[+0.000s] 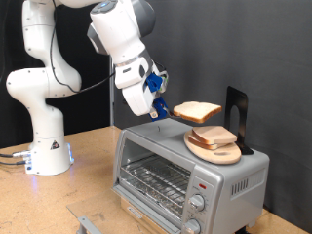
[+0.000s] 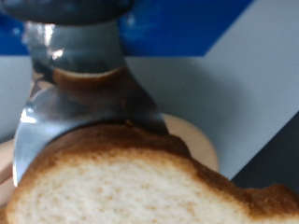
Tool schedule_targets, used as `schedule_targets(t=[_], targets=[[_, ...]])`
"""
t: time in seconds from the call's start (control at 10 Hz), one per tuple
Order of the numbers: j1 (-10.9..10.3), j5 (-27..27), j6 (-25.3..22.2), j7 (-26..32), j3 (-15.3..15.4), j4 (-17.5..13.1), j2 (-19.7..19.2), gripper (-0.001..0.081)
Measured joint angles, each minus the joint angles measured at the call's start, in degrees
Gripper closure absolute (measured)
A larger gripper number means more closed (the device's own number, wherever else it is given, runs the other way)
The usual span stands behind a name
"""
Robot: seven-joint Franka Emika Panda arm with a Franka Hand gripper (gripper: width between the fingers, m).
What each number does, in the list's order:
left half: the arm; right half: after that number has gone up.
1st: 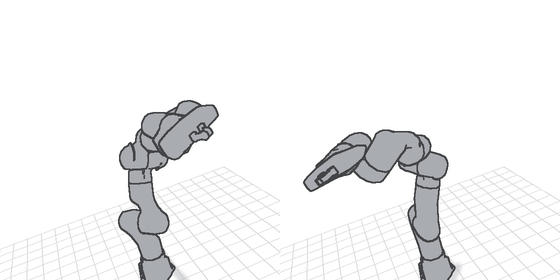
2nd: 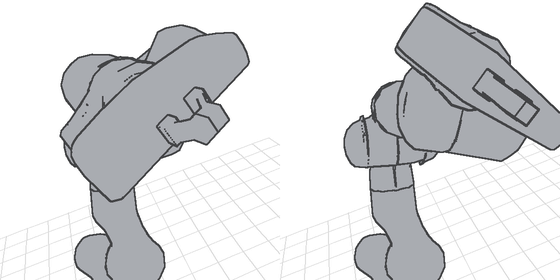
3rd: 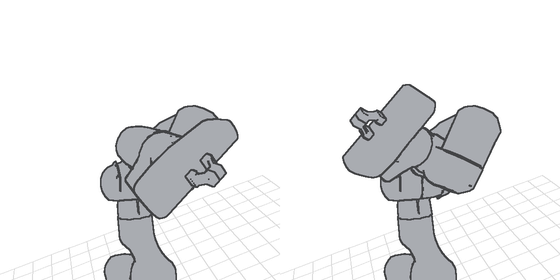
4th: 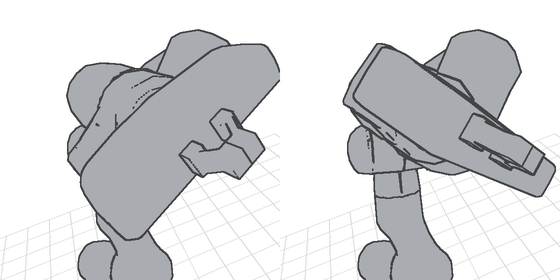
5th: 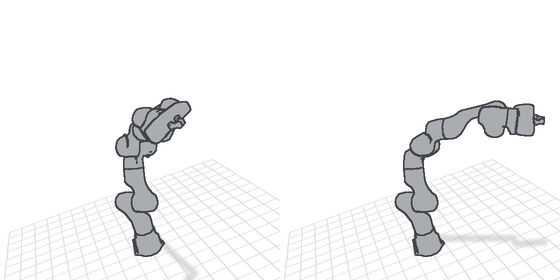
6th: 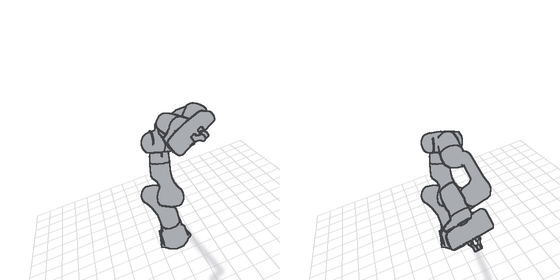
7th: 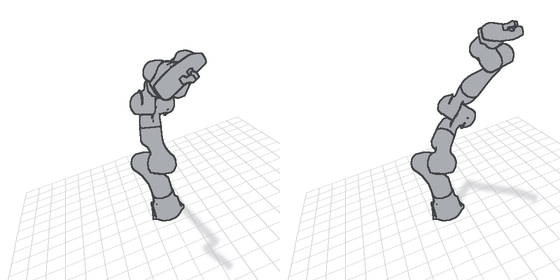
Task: Make a piece of toast with the oven
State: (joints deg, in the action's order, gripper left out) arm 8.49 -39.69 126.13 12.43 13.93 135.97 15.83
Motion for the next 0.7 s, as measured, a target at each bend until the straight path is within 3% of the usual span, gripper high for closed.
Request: schedule_targets(t=[0.3, 0.7], targets=[[0.63, -0.02, -7.5, 5.2, -4.69, 2.37, 4.3, 0.0316], [5.48, 0.79, -4.37, 4.85, -8.17, 6.67, 8.45, 0.0316]])
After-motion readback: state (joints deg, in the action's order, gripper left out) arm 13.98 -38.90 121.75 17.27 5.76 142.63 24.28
